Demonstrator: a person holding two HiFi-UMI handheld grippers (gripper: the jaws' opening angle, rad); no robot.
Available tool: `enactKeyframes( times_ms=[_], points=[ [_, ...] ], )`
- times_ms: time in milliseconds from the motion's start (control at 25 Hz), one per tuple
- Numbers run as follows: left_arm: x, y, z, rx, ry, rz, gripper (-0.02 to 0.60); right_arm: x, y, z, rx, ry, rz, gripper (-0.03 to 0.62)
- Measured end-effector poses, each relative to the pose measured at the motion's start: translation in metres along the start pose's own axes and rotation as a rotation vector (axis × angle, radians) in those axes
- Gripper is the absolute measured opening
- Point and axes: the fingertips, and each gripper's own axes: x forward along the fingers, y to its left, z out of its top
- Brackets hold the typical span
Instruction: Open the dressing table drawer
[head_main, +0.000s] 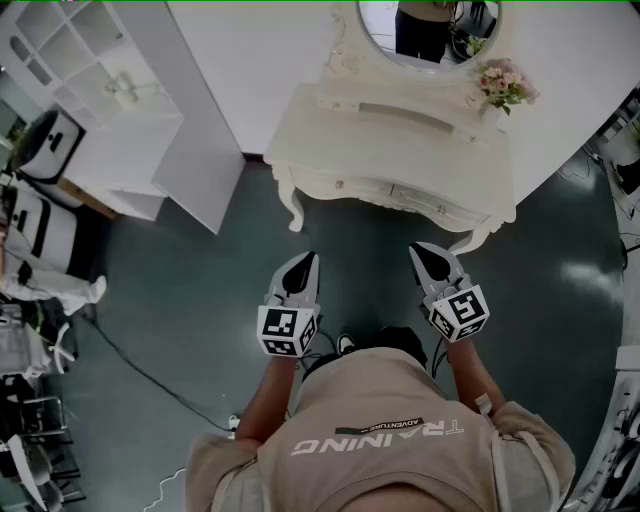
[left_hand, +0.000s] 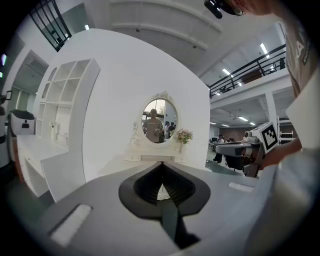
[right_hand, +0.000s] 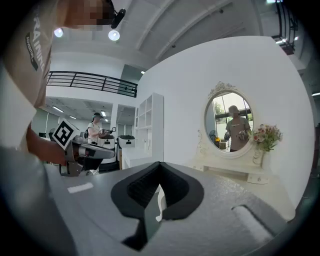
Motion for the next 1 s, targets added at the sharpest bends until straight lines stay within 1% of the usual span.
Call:
enactKeyframes(
  times_ms=[120, 240, 440, 640, 720, 880, 1000],
  points=[
    [0.004, -0.001, -0.003, -0.011, 0.002, -0.002, 0.018, 0.000, 0.000, 0.002, -0.006, -0.008, 0.011, 0.003],
    [0.008, -0.001, -0.009, -0.025, 0.011, -0.006, 0.018, -0.002, 0.001, 0.001, 0.009, -0.016, 0.024, 0.003],
    [0.017, -0.005, -0.019, -0.059, 0.032, -0.008, 0.018, -0.008, -0.004, -0.007, 0.004, 0.017, 0.015, 0.003],
    [0.030, -0.003, -0.038, -0.099, 0.077, 0.013, 0.018, -0.003, -0.015, -0.021, 0.010, 0.051, 0.030, 0.003],
    [0.039, -0.002, -0.039, -0.106, 0.098, 0.013, 0.018, 0.002, -0.022, -0.028, 0.027, 0.054, 0.040, 0.003],
    [0.058, 0.008, -0.020, -0.051, 0.116, 0.016, 0.018, 0.017, -0.038, -0.039, 0.054, 0.051, 0.039, 0.003],
    [0.082, 0.014, -0.004, -0.005, 0.123, 0.012, 0.018, 0.038, -0.057, -0.036, 0.062, 0.028, 0.048, 0.003]
  ],
)
